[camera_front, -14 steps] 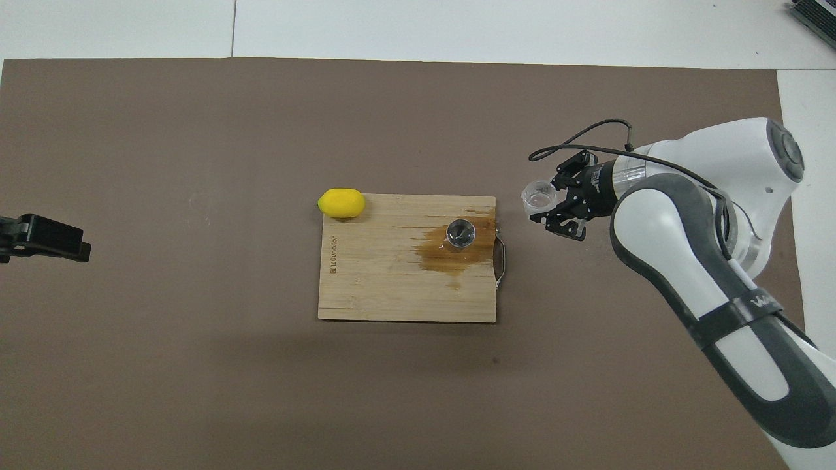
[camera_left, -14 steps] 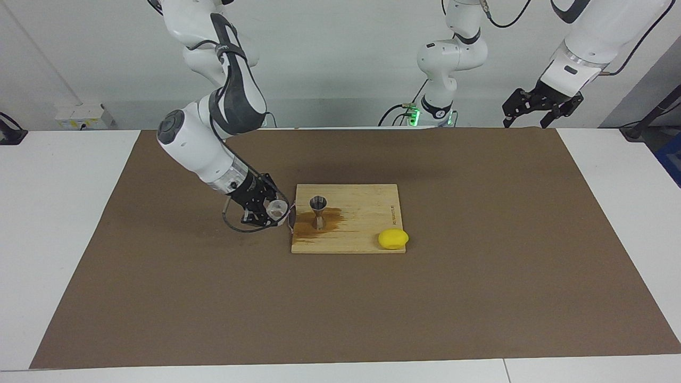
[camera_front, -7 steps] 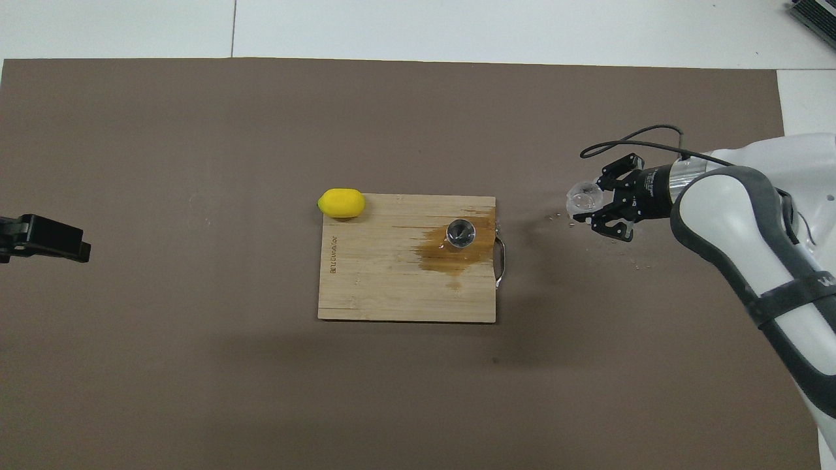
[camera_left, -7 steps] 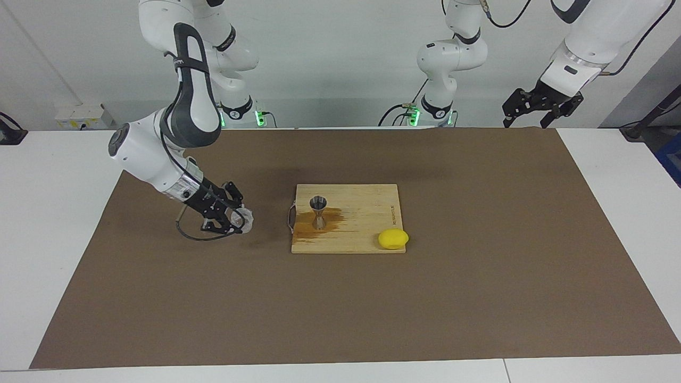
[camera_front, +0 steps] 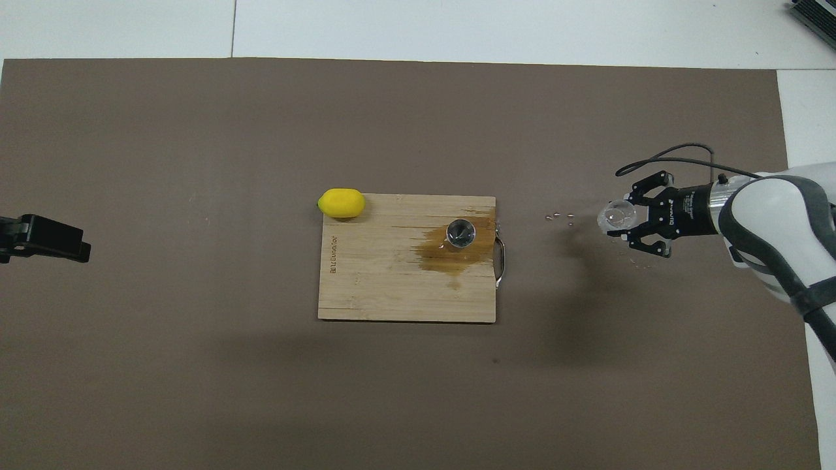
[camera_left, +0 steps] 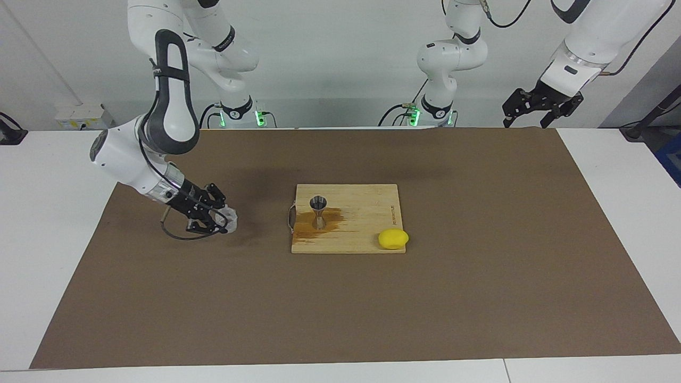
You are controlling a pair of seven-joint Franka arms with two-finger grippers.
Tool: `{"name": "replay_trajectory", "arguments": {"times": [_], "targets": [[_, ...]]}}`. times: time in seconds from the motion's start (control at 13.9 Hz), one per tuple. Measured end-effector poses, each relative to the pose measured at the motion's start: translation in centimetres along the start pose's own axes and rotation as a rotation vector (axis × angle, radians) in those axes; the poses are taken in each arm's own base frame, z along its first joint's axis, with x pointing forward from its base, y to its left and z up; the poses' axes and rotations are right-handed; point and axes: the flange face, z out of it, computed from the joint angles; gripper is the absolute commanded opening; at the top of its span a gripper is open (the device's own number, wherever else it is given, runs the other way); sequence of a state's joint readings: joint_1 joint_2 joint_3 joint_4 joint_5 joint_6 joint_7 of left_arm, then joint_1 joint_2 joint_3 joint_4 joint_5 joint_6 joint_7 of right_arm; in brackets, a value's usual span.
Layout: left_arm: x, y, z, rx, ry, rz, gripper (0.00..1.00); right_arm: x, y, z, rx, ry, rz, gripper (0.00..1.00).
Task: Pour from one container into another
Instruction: 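Turn the clear cup upright and carry it back with the right gripper, then lower the clear cup onto the table and open the right gripper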
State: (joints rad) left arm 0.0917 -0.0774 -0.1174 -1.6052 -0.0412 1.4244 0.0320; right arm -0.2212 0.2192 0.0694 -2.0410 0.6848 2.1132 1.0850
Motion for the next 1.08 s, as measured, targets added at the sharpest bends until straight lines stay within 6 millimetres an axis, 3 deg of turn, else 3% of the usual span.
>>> {"name": "replay_trajectory", "arguments": {"times": [0.43, 0.57, 0.65, 0.72, 0.79, 1.08], "targets": [[0.0, 0.0, 0.0, 0.000, 0.000, 0.000, 1.00, 9.1, 1.3, 1.0, -0.039, -0.046, -0.002, 0.00], [0.0, 0.0, 0.0, 0.000, 0.000, 0.000, 1.00, 10.4, 1.5, 1.2, -0.048, -0.061, -0.017, 0.00], [0.0, 0.0, 0.0, 0.000, 0.000, 0.000, 1.00, 10.4, 1.5, 1.2, -0.049, -0.063, -0.020, 0.42], [0.0, 0.0, 0.0, 0.000, 0.000, 0.000, 1.00, 10.3, 1.4, 1.1, -0.047, -0.062, -0.023, 0.92], [0.0, 0.0, 0.0, 0.000, 0.000, 0.000, 1.00, 10.2, 1.3, 1.1, -0.045, -0.062, -0.028, 1.00], [0.0, 0.0, 0.0, 0.000, 0.000, 0.000, 1.00, 9.2, 0.7, 0.4, -0.045, -0.039, -0.066, 1.00]]}}
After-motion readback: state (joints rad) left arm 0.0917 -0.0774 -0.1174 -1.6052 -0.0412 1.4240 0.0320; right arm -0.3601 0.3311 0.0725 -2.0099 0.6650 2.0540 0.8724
